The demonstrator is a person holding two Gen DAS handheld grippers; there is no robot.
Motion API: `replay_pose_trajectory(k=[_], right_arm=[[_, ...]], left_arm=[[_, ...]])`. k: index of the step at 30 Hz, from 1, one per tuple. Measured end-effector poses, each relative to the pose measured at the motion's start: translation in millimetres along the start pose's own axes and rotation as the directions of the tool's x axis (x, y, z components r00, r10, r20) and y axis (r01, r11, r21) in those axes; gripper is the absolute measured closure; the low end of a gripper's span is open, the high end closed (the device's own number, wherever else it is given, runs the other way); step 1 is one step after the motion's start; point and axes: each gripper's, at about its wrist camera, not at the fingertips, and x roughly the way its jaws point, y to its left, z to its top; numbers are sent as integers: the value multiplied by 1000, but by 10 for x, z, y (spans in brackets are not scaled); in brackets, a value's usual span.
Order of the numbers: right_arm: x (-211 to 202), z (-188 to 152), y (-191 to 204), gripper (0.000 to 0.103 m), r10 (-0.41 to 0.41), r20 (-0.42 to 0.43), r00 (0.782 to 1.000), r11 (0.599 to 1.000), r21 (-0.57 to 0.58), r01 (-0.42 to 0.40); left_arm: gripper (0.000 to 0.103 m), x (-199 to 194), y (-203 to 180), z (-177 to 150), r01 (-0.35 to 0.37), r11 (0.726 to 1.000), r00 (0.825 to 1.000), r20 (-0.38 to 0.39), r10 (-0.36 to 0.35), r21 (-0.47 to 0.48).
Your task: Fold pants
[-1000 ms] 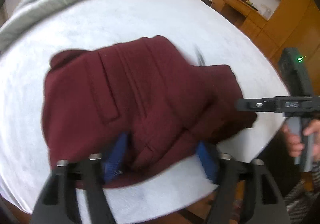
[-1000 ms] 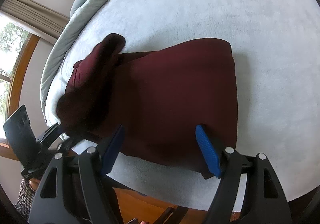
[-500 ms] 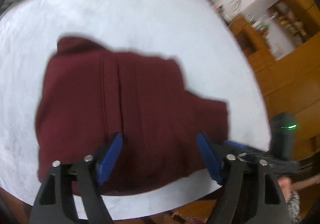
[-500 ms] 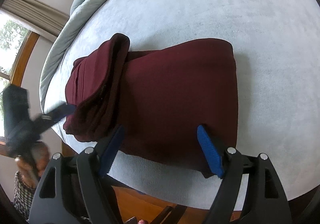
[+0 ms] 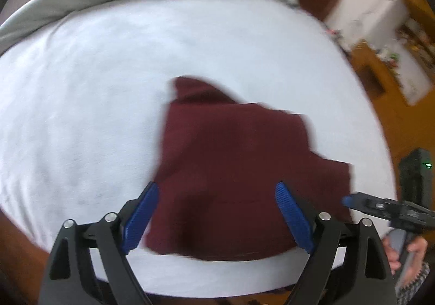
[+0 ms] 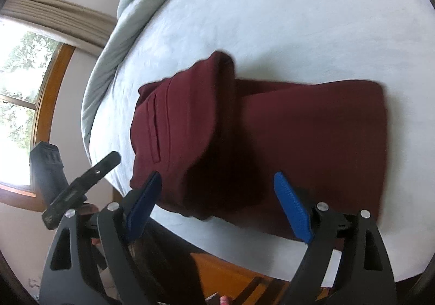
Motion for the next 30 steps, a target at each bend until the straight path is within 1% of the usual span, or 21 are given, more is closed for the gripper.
replay_pose_trajectory(k=[2, 4, 6, 8, 9, 11, 12, 13, 15, 17, 18, 20, 21, 23, 27, 30], right_arm=[[135, 45, 32, 19, -11, -35, 999, 1000, 4, 11], [253, 63, 31, 19, 21, -65, 998, 999, 34, -19], [357, 70, 25, 19, 61, -98, 993, 996, 64, -55], [444, 53, 46, 20, 76, -127, 989, 995, 68, -68], [496, 44, 68, 20, 77, -138, 987, 996, 63, -69], [564, 38, 119, 21, 70, -134, 988, 997, 49, -64], [577, 36, 124, 24, 64, -136, 989, 997, 49, -58], [604, 45, 138, 30, 76, -133, 988, 996, 51, -69], [674, 50, 172, 56, 97, -145, 985, 995, 49, -91], [675, 55, 188, 66, 133, -146, 980, 991, 42, -128], [639, 55, 193, 72, 144, -139, 980, 990, 33, -140], [525, 53, 223, 76, 178, -116, 977, 984, 12, -178], [435, 53, 243, 77, 206, -94, 974, 978, 6, -206], [248, 60, 309, 77, 221, -58, 974, 975, -23, -223], [-148, 75, 412, 77, 176, -2, 984, 978, -116, -175], [-403, 78, 389, 77, 157, 32, 987, 977, -149, -151]], left_arm=[[15, 68, 112, -27, 3, 999, 1000, -21, -4, -38], [15, 127, 184, -53, 5, 997, 999, -41, -8, -73], [15, 186, 225, -80, 16, 996, 997, -70, -22, -87], [15, 299, 212, -128, 36, 994, 995, -94, -46, -105], [15, 324, 220, -154, 41, 993, 993, -102, -53, -114], [15, 346, 249, -192, 49, 990, 992, -111, -64, -131], [15, 353, 264, -208, 56, 989, 991, -115, -73, -139], [15, 361, 279, -227, 64, 986, 990, -118, -82, -151], [15, 354, 321, -256, 71, 984, 988, -122, -92, -165], [15, 365, 315, -270, 70, 983, 988, -122, -91, -172], [15, 360, 313, -272, 69, 982, 989, -120, -91, -175], [15, 316, 352, -269, 72, 979, 989, -111, -94, -188], [15, 298, 364, -262, 76, 978, 990, -106, -98, -196], [15, 249, 407, -244, 84, 974, 990, -94, -106, -211], [14, 168, 412, -191, 103, 971, 990, -74, -122, -217], [14, 165, 321, -156, 118, 972, 988, -75, -135, -202]])
